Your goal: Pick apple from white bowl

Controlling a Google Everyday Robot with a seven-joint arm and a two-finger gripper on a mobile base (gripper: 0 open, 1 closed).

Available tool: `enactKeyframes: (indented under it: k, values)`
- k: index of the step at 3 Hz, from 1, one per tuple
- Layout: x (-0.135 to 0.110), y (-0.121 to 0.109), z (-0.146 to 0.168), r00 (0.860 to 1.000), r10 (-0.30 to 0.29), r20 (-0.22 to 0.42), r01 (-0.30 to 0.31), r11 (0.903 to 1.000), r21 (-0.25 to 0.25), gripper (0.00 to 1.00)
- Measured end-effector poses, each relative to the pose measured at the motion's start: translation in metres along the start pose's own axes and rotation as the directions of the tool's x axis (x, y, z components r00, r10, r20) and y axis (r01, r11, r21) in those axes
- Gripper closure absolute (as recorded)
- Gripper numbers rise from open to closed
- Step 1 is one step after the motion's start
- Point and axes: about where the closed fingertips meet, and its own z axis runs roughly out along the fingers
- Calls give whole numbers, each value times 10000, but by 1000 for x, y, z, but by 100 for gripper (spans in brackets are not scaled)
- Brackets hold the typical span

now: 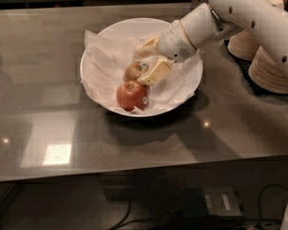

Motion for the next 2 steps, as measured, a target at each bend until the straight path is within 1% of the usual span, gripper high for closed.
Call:
enactKeyframes:
  k: [2]
  values:
    - [7, -3, 10, 9996, 183, -197, -188, 9996, -230, 40]
